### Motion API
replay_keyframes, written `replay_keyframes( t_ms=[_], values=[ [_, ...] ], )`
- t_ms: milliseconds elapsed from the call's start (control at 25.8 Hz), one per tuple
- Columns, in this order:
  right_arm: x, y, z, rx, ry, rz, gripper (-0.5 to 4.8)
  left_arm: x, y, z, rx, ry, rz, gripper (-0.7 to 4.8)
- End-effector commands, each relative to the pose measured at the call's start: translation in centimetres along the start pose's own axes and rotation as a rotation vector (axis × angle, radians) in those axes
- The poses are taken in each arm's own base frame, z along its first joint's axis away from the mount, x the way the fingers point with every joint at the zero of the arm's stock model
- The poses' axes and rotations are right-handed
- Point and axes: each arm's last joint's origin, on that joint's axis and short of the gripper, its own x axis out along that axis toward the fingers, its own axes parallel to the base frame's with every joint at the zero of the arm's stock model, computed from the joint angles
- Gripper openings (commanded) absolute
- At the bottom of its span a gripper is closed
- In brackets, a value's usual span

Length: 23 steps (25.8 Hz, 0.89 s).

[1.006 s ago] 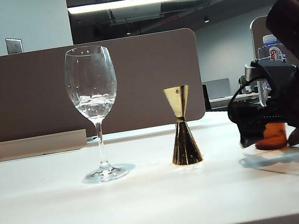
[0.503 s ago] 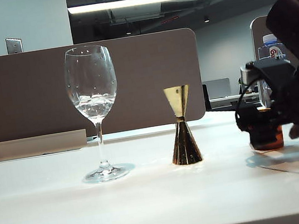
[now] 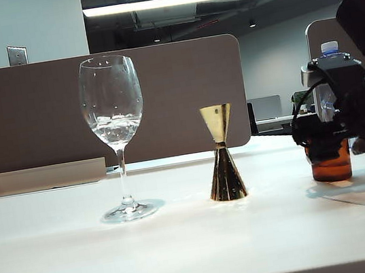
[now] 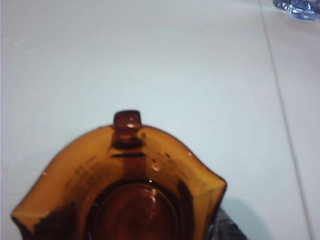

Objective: Pick up the small amber measuring cup and pour the water in it into the jigger, then pick up the jigger and pour the water in it into the wine glass.

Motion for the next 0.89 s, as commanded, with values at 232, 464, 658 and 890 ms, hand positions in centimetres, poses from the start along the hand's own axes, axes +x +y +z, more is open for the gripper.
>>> replay_keyframes(
  t_ms=[232,464,658,890],
  values=[
    [-0.3,0.0,-0.5,-0.018,-0.016,0.022,3.59,-0.1,0.0,0.2,0.005,-0.012,-0.002,-0.02],
    [-0.8,-0.2,-1.5,-0.042,-0.032,0.016,3.57,-0.1,0.0,0.2,0.005,-0.012,-0.002,-0.02],
    [-0.8,-0.4,-1.1,-0.033,-0.065,0.024,3.55,-0.1,0.0,0.2,0.005,-0.012,-0.002,-0.02],
    [-0.2,-1.2,-1.3,-0.036,-0.079,0.045,3.17,-0.1,0.0,0.2,0.005,-0.012,-0.002,-0.02]
  ],
)
